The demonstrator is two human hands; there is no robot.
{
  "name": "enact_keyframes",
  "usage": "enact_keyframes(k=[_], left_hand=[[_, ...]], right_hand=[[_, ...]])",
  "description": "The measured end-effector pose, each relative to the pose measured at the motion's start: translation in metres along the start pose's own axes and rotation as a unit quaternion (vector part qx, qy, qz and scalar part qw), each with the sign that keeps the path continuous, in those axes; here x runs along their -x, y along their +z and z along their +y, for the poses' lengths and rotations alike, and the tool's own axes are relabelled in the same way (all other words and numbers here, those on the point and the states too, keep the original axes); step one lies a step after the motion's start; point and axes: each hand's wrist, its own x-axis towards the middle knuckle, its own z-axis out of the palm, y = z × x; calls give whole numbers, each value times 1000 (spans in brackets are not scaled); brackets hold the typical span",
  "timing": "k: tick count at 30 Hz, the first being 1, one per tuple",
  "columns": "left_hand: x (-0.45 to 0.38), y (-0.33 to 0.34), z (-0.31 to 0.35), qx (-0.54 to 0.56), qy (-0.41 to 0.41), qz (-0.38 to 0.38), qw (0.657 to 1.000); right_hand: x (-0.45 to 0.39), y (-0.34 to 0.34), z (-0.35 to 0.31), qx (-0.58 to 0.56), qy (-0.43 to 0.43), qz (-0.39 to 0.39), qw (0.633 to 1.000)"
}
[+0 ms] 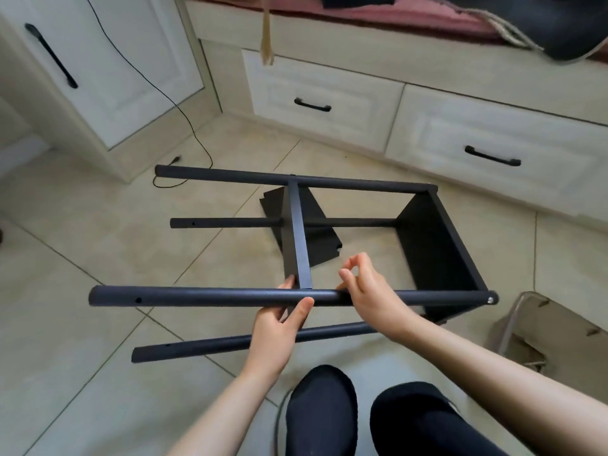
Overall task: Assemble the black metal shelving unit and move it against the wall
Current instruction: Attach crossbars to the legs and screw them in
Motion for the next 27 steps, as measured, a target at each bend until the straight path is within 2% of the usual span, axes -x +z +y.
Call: enact_keyframes(k=[8,14,21,24,27], left_hand=[[-5,-2,-24,26,-29,14,999],[-10,-5,-39,35,-39,5,999],[-6,-7,-61,50,-106,27,993],[-4,-8,-55,-28,-118,51,991],[3,-12,-40,-196,-106,117,968]], right_hand=[[-7,15,11,41,1,-27,999],[-6,24,15,62,1,-13,998],[-2,40,20,62,47,-42,996],[-5,42,20,45,71,-28,996],[-6,43,21,57,65,-30,996]])
